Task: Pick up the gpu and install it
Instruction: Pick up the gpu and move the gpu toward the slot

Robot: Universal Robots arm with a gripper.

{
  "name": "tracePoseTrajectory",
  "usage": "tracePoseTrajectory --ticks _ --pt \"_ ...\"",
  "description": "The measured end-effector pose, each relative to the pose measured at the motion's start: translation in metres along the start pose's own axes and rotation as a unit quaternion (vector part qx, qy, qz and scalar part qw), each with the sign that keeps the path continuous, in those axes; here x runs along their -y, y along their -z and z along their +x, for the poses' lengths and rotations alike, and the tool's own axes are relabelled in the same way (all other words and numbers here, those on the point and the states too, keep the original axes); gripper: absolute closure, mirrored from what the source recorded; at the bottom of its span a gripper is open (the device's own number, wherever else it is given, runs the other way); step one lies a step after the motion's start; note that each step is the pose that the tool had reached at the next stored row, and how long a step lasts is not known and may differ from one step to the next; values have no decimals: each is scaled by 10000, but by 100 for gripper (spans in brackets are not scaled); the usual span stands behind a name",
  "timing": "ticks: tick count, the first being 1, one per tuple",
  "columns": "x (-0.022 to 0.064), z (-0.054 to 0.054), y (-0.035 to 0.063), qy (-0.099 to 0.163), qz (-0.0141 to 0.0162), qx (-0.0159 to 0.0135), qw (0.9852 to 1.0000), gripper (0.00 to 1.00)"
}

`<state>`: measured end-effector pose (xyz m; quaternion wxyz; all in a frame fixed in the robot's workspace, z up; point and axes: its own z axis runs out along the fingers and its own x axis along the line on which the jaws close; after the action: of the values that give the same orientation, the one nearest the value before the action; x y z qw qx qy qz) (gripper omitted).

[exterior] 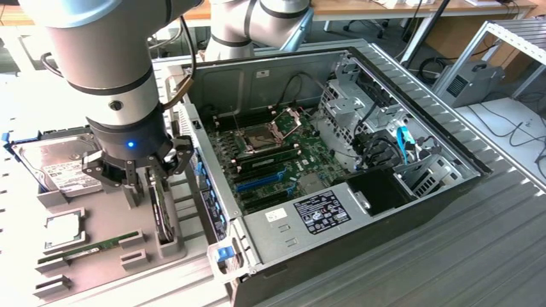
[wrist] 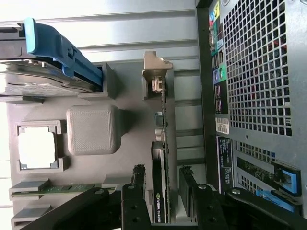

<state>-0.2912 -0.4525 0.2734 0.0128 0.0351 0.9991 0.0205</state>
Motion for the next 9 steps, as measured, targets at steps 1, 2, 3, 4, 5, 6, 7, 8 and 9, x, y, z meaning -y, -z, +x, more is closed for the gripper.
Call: tracePoseTrajectory --ticks 1,2,3,4,5,6,7,8,9 --pt "-3 0 -9 0 0 0 10000 58" --pt "-6 1 -19 0 0 -1 10000 58" --pt "-10 2 -28 0 0 -1 10000 58" --pt "-14 2 -36 -1 1 -1 10000 58" --pt "-19 3 -46 0 0 0 10000 58" --pt "-23 3 -56 0 0 0 10000 58" --pt "-25 3 -65 0 0 0 10000 58" --pt "-27 7 -80 0 -1 0 10000 58" --pt "-28 10 -92 0 0 0 10000 58"
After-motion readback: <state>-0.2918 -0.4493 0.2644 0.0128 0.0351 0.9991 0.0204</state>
